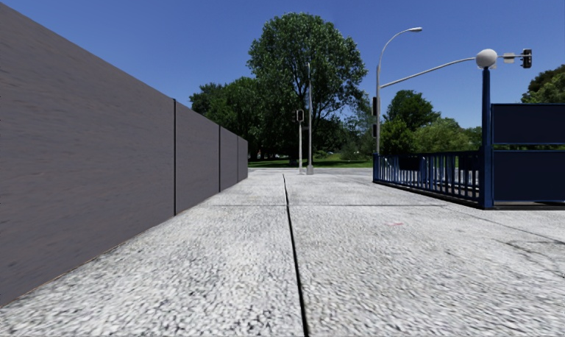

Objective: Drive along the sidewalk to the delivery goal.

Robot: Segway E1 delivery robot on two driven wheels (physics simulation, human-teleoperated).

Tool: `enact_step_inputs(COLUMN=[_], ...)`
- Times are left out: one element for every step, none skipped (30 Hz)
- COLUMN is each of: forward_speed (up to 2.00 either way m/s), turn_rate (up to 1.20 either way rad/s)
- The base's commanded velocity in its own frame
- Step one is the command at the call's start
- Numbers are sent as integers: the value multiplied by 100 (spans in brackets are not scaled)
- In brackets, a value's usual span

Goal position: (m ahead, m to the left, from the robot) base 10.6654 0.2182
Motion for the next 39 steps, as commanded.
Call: enact_step_inputs(forward_speed=[200,200,200,200,200,200,200,200,200,200,200,200,200,200,200,200,200,200,200,200,200,200,200,200,200,200,200,200,200,200,200,200,200,200,200,200,200,200,200], turn_rate=[0,0,0,0,0,0,0,0,0,0,0,0,0,0,0,0,0,0,0,0,-5,-10,-12,-12,-12,-14,-20,-24,-24,-25,-19,0,0,0,0,0,0,0,0])
